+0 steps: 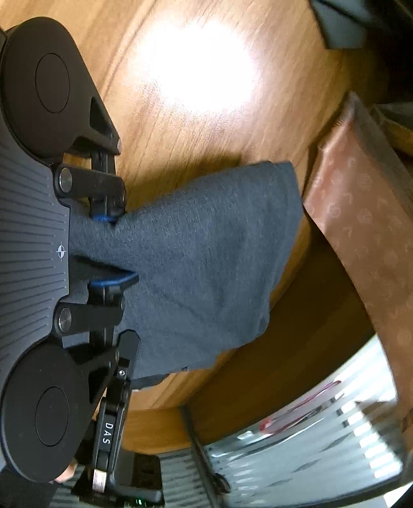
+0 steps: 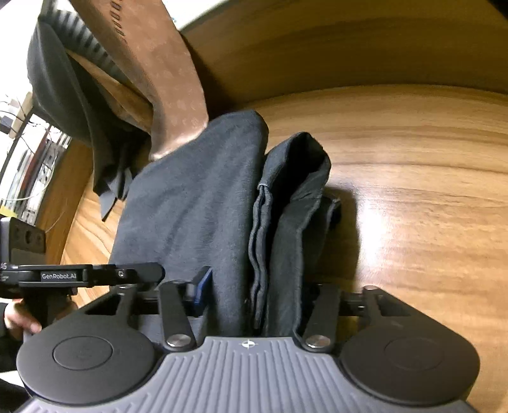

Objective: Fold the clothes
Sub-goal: 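Carry the held trousers with both grippers toward the cardboard box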

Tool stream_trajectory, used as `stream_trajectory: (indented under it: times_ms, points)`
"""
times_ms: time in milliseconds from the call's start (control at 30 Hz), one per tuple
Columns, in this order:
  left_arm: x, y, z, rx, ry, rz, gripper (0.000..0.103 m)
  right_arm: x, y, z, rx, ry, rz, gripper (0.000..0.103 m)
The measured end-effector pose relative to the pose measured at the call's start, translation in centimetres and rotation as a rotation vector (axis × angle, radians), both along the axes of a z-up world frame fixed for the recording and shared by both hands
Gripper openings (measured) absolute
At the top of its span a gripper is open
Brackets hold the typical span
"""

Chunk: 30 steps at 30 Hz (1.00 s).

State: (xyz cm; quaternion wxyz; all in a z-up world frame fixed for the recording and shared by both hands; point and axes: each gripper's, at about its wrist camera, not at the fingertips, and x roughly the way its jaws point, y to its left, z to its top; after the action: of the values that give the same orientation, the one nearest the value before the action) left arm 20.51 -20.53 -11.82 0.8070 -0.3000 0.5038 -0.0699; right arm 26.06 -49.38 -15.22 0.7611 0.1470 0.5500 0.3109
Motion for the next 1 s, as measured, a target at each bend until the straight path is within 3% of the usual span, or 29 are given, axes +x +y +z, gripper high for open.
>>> stream_trajectory:
  times_ms: [67, 267, 433, 700, 1000]
  points:
    - [-0.6, -0.9, 0.9, 0.027, -0.005, -0.016, 0.024, -1.3, 0.3, 1.2, -0.02, -0.023, -0.017, 0.041]
    - [-2.4, -3.6, 3.7, 0.057, -0.003, -0.135, 0.023, -6.6, -1.1, 4.6, -0.032, -0.038, -0.111, 0.037]
    - [-4.4, -6.2, 6.0, 0.078, -0.03, -0.296, 0.023, -12.4, -3.0, 7.1, -0.054, -0.04, -0.232, 0.037]
    - [-8.2, -10.2, 9.1, 0.095, -0.087, -0.579, 0.023, -23.6, -6.0, 10.8, -0.071, -0.07, -0.491, 0.036]
    - [-13.3, -16.6, 10.8, 0.095, -0.118, -0.943, 0.023, -37.7, -7.5, 13.7, -0.093, -0.094, -0.859, 0.031]
